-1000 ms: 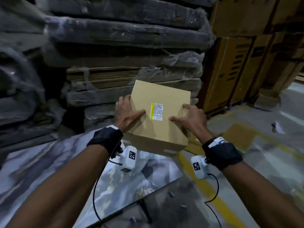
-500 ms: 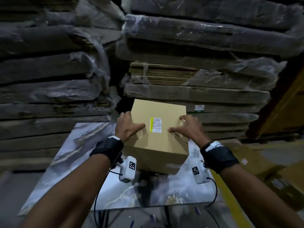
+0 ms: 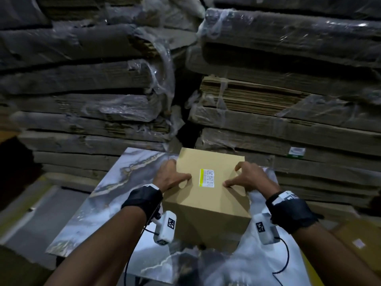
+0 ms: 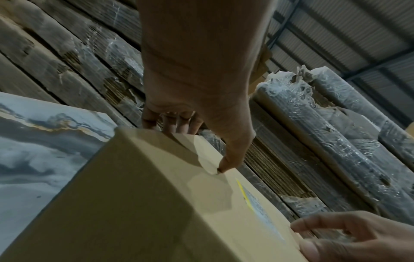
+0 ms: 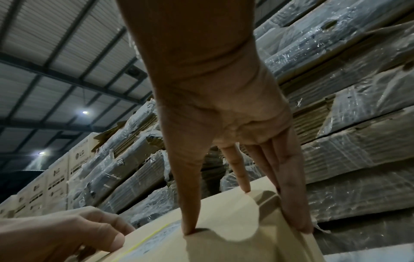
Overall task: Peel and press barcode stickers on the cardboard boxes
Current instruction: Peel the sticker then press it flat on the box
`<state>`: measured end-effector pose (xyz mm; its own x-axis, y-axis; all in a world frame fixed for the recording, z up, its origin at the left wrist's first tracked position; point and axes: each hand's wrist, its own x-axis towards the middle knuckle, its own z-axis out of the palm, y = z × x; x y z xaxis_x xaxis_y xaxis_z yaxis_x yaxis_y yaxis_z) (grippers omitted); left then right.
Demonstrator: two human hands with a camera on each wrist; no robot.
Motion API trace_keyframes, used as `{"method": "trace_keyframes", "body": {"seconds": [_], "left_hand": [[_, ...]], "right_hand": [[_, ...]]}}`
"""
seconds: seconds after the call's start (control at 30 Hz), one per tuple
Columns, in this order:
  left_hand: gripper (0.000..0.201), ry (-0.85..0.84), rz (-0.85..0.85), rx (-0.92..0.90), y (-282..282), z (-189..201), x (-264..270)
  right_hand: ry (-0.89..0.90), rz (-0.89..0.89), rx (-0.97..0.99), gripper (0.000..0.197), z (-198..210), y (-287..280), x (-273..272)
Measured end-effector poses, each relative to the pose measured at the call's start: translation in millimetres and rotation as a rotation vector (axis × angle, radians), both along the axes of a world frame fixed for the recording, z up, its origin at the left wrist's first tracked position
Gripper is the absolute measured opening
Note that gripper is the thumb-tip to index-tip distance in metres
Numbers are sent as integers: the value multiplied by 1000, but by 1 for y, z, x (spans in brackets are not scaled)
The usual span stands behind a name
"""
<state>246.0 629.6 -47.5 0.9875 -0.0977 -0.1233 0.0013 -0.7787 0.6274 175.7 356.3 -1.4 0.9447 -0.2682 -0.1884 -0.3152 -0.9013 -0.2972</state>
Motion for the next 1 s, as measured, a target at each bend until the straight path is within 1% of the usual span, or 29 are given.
{"method": "trace_keyframes", "body": {"seconds": [0.07, 0.17, 0.2, 0.27, 0.33, 0.4, 0.47, 0.53, 0.6, 0.67, 0.77, 0.87, 1.0], "left_hand": [[67, -21, -1, 21, -1, 9, 2], [84, -71, -46, 94, -4, 21, 17], [86, -83, -85, 112, -7, 24, 23], [84, -102, -203, 137, -17, 31, 36], [83, -82, -337, 139, -27, 36, 49], [80, -22, -446, 134, -34, 40, 58], [74, 15, -530, 156, -37, 35, 66], [76, 53, -589, 224, -37, 25, 74], [78, 79, -633, 292, -38, 15, 81], [80, 82, -684, 321, -37, 12, 85], [81, 74, -729, 334, -37, 10, 87], [79, 61, -736, 336, -37, 7, 87], [76, 35, -758, 340, -37, 5, 87]], "right_hand": [[41, 20, -11, 86, 1, -5, 9], [77, 44, -130, 76, 9, -5, 25], [75, 50, -178, 73, 12, -3, 30], [58, 59, -226, 68, 17, 6, 39], [14, 78, -230, 60, 20, 18, 48], [1, 135, -183, 50, 19, 35, 58], [45, 243, -118, 41, 15, 53, 62], [78, 331, -164, 24, 9, 70, 61], [58, 342, -227, 10, 5, 77, 58], [16, 339, -238, 3, 0, 76, 54], [-24, 356, -221, 16, -3, 75, 49], [-48, 351, -179, 19, -1, 76, 45], [-18, 335, -154, 20, 6, 74, 47]]}}
